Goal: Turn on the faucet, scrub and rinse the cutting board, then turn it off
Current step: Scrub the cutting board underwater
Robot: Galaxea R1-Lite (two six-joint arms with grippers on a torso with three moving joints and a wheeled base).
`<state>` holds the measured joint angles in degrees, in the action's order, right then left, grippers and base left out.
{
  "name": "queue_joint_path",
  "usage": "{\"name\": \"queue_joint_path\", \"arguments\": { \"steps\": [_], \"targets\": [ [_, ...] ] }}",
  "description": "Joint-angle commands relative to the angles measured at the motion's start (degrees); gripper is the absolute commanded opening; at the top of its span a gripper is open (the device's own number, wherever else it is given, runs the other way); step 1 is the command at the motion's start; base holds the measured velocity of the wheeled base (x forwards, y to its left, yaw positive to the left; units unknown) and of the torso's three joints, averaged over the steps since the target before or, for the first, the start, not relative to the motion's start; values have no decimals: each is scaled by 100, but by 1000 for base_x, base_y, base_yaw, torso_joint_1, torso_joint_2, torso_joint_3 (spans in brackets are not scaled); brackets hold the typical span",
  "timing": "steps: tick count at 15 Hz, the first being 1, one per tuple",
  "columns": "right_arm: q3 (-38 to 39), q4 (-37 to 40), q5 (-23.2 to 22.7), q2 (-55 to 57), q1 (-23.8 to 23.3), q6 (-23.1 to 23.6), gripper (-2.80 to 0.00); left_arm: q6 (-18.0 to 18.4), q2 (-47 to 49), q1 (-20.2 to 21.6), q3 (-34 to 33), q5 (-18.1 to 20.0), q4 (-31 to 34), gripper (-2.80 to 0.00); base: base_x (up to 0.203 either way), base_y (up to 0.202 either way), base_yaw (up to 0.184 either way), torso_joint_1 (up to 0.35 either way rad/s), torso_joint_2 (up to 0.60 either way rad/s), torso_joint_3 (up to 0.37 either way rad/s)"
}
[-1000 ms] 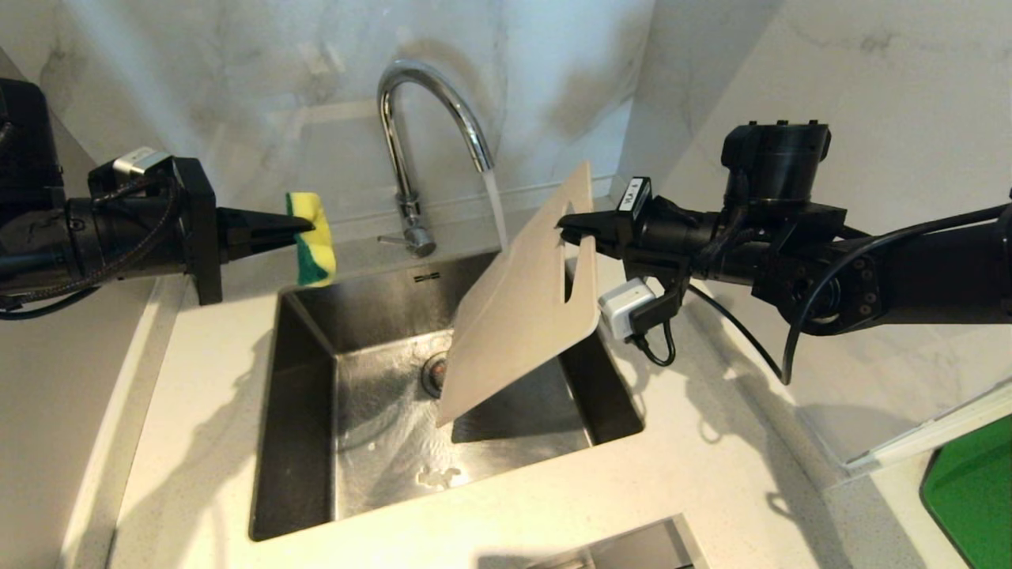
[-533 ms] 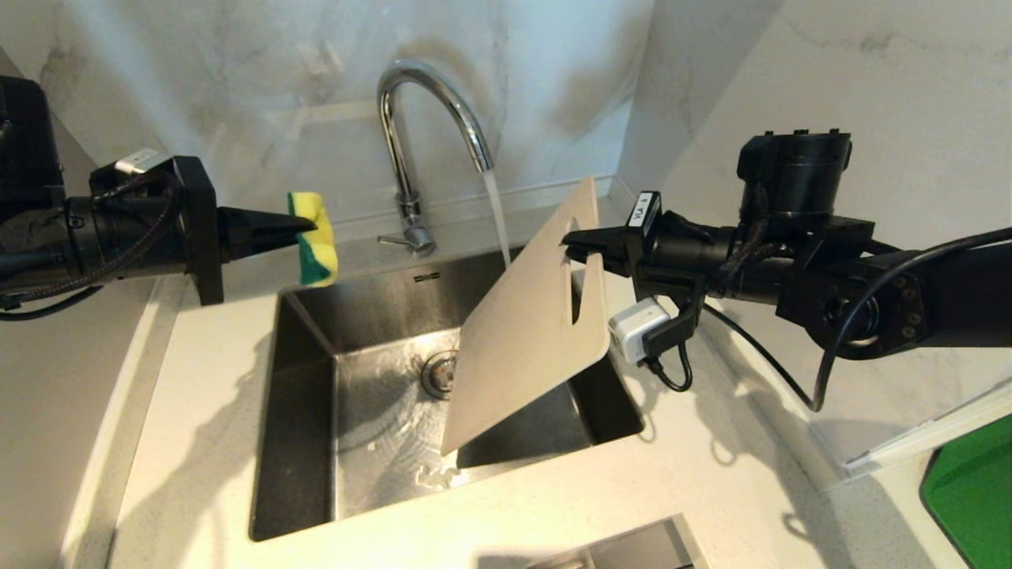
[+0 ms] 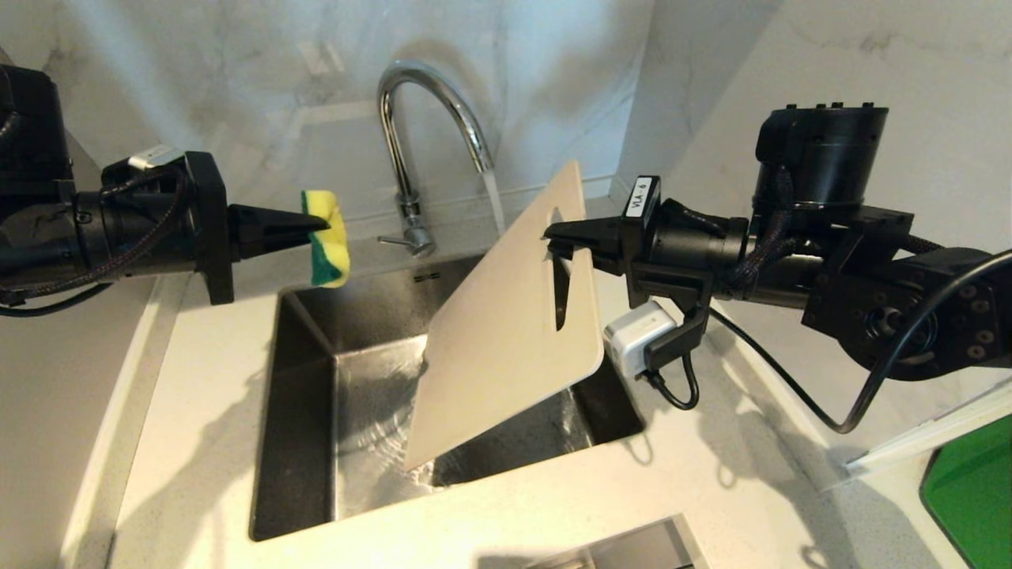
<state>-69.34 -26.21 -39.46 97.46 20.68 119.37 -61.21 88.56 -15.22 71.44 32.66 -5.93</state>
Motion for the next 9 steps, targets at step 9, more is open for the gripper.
{"name": "queue_joint_path", "arguments": {
  "steps": [9],
  "targets": [
    [211, -25, 219, -316, 786, -10, -280, 2, 45, -814, 534, -172, 649, -280, 0, 0, 0, 0, 0, 0]
  ]
}}
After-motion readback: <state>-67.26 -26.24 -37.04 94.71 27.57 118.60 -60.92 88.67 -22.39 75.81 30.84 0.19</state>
